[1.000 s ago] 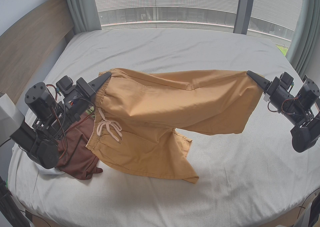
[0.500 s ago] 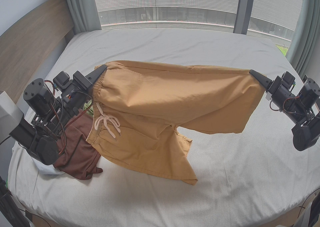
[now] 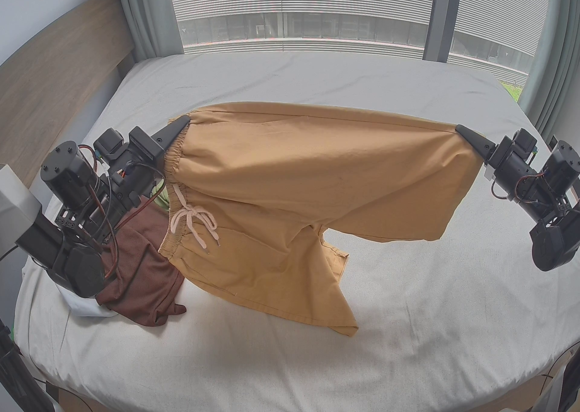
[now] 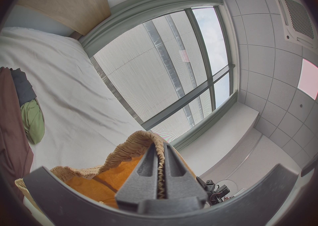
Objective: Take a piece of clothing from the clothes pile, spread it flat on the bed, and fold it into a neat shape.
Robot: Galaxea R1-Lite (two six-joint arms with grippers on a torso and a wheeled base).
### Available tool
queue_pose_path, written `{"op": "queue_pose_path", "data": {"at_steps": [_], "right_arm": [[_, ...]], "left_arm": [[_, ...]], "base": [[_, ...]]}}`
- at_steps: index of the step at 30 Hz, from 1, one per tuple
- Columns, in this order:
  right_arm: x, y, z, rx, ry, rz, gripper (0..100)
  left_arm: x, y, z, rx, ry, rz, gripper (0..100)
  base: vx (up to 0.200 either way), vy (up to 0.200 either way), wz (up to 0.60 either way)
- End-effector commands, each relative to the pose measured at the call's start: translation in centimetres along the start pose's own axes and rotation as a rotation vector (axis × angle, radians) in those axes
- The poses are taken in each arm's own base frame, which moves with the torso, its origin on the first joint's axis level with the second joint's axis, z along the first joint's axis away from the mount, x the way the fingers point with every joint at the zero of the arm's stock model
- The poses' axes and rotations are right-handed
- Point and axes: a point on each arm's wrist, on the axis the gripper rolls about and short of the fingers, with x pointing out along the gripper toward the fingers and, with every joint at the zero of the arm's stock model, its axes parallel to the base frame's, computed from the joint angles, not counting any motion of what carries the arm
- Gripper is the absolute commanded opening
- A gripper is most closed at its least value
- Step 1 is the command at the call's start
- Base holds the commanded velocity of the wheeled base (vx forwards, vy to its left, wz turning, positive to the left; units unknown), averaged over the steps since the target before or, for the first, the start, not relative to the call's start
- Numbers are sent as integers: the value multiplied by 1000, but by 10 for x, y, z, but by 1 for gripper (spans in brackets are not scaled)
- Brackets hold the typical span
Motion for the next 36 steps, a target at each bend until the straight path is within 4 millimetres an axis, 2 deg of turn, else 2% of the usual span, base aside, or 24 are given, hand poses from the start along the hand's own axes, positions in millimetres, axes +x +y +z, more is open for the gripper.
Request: {"op": "queue_pose_path", "data": {"at_steps": [1,13,18,25,36], "right_arm": [[0,-1,0,0,-2,-3,0],[0,-5,-3,6,5,-11,0],[2,-5,-7,10,14,-11,0],[19,-37,-21,31,35,-33,0],[42,-52,-30,29,42,-5,0]], "left_arm": [[0,0,0,0,-1,0,0],[-1,2,0,2,0,7,0],[-9,5,-6,2,23,39,0],[-13,12,4,46,1,64,0],[-5,27,-1,44,7,83,0]], "base": [[0,0,0],[0,0,0],[0,0,0],[0,0,0],[0,0,0]]}}
